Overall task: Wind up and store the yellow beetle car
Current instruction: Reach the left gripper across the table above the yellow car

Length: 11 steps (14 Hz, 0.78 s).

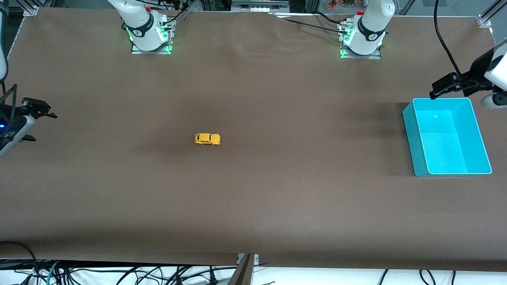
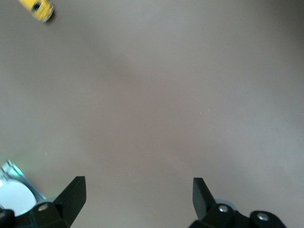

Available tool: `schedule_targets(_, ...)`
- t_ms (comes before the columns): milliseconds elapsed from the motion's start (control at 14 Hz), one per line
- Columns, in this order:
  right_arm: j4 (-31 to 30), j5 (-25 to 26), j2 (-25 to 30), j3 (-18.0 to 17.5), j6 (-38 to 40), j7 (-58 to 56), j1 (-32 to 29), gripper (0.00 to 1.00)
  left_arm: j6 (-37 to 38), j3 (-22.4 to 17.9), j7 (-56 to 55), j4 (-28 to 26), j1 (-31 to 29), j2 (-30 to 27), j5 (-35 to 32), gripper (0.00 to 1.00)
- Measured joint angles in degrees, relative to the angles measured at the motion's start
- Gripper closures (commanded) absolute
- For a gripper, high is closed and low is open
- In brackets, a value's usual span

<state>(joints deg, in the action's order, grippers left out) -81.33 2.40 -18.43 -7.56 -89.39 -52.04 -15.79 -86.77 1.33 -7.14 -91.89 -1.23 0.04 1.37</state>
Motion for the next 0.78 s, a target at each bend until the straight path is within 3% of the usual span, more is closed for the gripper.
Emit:
schedule_targets(285, 2.6, 0.0, 0.0, 0.0, 2.8, 17.2, 1.8, 0.01, 0.1, 2.5, 4.1, 0.0, 0.8, 1.7, 2.8, 0.00)
schedule_targets(570, 2.8, 0.0, 0.1, 0.0, 4.5, 29.5, 2.2, 0.00, -0.2, 11.9, 4.1, 0.2, 3.6, 3.9, 3.4, 0.00)
schedule_targets(783, 3.0, 0.0, 0.2, -0.7, 6.7, 38.1, 2.5, 0.00, -1.1, 17.4, 4.1, 5.5, 8.0, 11.1, 3.6, 0.00)
